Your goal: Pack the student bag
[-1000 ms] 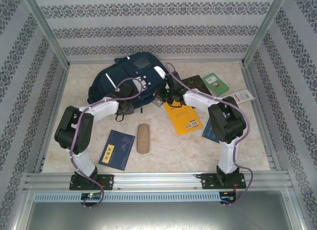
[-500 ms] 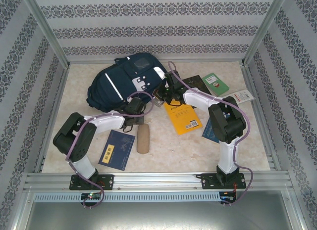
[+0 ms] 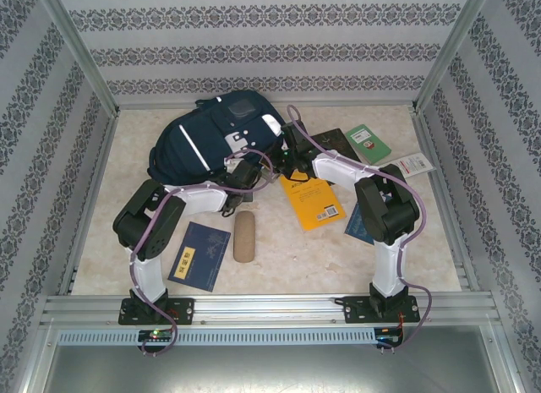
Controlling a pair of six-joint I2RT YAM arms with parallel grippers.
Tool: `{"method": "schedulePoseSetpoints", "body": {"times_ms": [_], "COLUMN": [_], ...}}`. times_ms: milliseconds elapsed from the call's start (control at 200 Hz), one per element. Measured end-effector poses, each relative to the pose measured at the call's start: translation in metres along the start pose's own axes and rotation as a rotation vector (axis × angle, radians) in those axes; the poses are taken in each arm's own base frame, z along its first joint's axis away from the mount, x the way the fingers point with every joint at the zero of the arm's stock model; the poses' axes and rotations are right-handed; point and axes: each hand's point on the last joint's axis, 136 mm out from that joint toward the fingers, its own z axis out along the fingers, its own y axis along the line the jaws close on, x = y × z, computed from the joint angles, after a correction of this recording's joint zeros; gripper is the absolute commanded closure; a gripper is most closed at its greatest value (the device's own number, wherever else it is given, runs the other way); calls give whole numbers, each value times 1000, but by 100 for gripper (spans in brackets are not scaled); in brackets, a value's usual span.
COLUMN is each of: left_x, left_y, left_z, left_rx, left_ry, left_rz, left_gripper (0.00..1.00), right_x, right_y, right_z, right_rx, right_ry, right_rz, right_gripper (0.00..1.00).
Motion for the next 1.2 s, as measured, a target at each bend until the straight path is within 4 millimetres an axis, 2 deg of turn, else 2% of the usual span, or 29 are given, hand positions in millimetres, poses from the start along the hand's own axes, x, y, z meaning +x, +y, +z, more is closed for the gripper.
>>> {"method": "schedulePoseSetpoints", "body": {"times_ms": [115,175,220,475,610,864,1134,1199], "left_x": [-1,-4,-5,-8,-10,-23,-25,-24], "left_y": [1,0,1,3,10,50,94,112], "left_z": [11,11,13,13,2,-34,-46,-49], "left_rx": [-30,-32,-43,-60,-63,-61,-33,-60], "left_ry": [0,-7,-9,-15,-14,-18,27,39], "left_rz": [-12,-17,-23,-20,-23,-89,-164,-180], "left_gripper": [72,90,100,100,100,100,100,100], "right_x": [0,0,0,-2,-7,-21,-37,-45], "right_y": [-2,-2,-2,-3,-5,-7,-5,-7], "right_z": [1,1,1,0,-3,-13,-28,-32], "right_rx": [4,4,4,2,-6,-10,-37,-26], "right_ry": [1,1,1,3,13,17,20,7], "right_rz": [1,2,1,6,7,-22,-46,-52], "right_gripper": [100,100,100,100,100,100,100,100]}}
